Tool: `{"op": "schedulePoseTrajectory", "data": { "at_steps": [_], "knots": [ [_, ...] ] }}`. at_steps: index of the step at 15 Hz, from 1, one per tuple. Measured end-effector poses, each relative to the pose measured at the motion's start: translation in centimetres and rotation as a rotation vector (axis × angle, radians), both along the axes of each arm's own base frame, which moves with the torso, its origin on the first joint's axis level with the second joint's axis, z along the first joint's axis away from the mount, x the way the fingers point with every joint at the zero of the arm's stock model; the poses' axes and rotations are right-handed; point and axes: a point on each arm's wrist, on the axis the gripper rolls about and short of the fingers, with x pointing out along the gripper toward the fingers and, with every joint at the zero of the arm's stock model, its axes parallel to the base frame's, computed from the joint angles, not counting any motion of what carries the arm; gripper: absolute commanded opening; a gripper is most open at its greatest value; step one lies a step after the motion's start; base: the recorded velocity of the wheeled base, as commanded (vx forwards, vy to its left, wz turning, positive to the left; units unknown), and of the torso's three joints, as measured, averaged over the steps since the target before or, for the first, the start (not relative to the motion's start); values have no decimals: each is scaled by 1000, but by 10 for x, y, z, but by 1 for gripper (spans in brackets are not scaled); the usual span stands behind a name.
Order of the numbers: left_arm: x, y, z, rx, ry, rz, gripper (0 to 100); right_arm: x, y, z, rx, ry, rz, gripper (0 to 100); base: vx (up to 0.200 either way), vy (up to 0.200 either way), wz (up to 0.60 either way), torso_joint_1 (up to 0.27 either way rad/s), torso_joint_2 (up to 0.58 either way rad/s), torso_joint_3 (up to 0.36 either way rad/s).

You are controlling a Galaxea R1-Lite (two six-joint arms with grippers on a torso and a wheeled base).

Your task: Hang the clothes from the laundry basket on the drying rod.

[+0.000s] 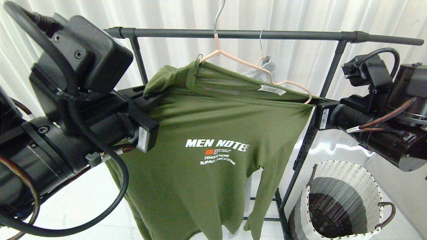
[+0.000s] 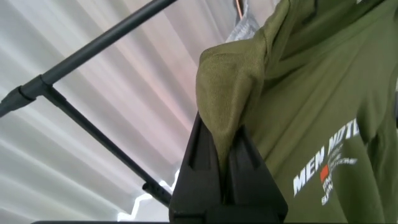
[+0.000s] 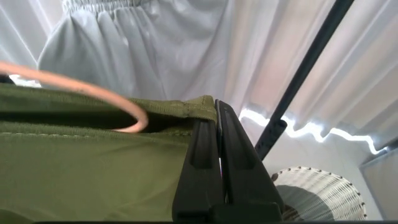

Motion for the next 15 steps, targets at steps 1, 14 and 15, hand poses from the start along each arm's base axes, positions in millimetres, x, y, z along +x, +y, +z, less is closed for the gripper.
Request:
{"op": "schedulePoseTrajectory", "data": {
  "at_steps": [1,14,15],
  "knots": [
    [0,1,-2,5,3,4,0,-1,-1,1,1,-4,0,0,0,0,0,0,0,0],
    [14,-6,-24,115,49,81,0,-46,15,24,-114,-130,284,0,0,0,0,0,0,0],
    [16,-8,-22,75,64,120,0,-52,20,24,-134,-139,315,0,0,0,0,0,0,0]
  ]
}}
